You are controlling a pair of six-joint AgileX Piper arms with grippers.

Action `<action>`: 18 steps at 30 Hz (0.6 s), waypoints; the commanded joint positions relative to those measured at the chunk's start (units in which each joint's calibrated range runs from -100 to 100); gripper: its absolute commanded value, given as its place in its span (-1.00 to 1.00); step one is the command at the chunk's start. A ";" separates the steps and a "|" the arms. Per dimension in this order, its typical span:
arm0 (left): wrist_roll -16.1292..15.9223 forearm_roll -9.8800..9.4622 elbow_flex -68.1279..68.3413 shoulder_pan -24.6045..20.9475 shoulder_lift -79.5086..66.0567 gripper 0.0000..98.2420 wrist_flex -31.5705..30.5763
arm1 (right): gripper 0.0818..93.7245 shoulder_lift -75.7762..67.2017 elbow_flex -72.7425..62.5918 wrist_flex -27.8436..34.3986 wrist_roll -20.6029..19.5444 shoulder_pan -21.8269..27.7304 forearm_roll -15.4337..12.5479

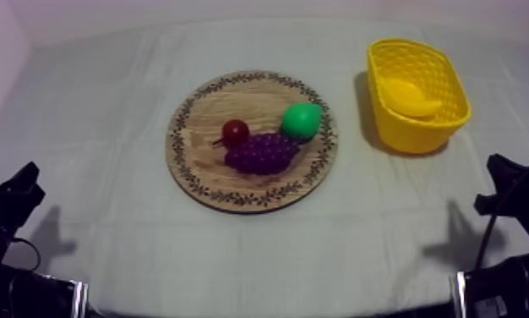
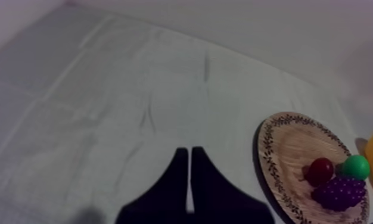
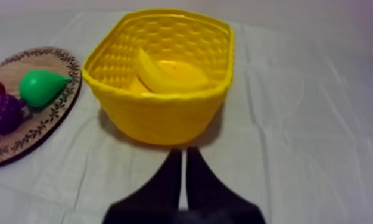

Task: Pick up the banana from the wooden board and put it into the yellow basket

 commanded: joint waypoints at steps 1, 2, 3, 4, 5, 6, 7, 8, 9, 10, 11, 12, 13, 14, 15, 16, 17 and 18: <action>-0.02 -0.02 0.01 0.01 -0.01 -1.00 -0.01 | -0.99 0.04 -0.06 0.54 -4.75 0.18 0.82; -0.02 -0.02 0.01 0.01 -0.01 -1.00 -0.01 | -0.99 0.01 -0.15 1.09 -5.93 0.25 1.34; -0.01 -0.02 0.01 0.01 -0.01 -1.00 -0.01 | -0.99 -0.01 -0.28 1.70 -7.01 0.35 1.78; -0.01 -0.02 0.01 0.01 -0.01 -1.00 -0.01 | -0.99 -0.02 -0.40 2.34 -7.90 0.49 2.12; -0.02 -0.02 0.01 0.01 -0.01 -1.00 -0.01 | -0.99 -0.03 -0.52 2.81 -8.61 0.68 2.35; -0.01 -0.02 0.01 0.01 -0.01 -1.00 -0.01 | -0.99 -0.04 -0.60 3.14 -9.18 0.86 2.52; 0.01 -0.02 0.01 0.01 -0.01 -1.00 -0.01 | -0.99 -0.05 -0.62 3.32 -9.54 1.01 2.63; 0.00 -0.02 0.01 0.01 -0.01 -1.00 -0.01 | -0.99 -0.05 -0.61 3.36 -9.64 1.11 2.71; -0.01 -0.02 0.01 0.01 -0.01 -1.00 -0.01 | -0.99 -0.05 -0.56 3.28 -9.45 1.18 2.77; -0.02 -0.02 0.01 0.01 -0.01 -1.00 -0.01 | -0.99 -0.05 -0.43 3.01 -8.86 1.23 2.82; -0.02 -0.02 0.01 0.01 -0.01 -1.00 -0.01 | -0.99 -0.06 -0.24 2.39 -7.79 1.27 2.88; -0.01 -0.02 0.01 0.01 -0.01 -1.00 -0.01 | -0.99 -0.06 -0.07 1.76 -6.30 1.29 2.90; -0.01 -0.02 0.01 0.01 -0.01 -1.00 -0.01 | -0.99 -0.06 0.04 1.31 -4.52 1.31 2.91; 0.00 -0.02 0.01 0.01 -0.01 -1.00 -0.01 | -0.99 -0.06 0.13 1.01 -2.57 1.32 2.92; -0.02 -0.02 0.01 0.01 -0.01 -1.00 -0.01 | -0.99 -0.06 0.18 0.79 -0.63 1.33 2.93; -0.03 -0.02 0.01 0.01 -0.01 -1.00 -0.01 | -0.99 -0.06 0.22 0.64 1.21 1.36 2.94; 0.00 -0.02 0.01 0.01 -0.01 -1.00 -0.01 | -0.99 -0.06 0.25 0.53 2.87 1.38 2.94; 0.01 -0.02 0.01 0.01 -0.01 -1.00 -0.01 | -0.99 -0.06 0.27 0.46 4.24 1.40 2.94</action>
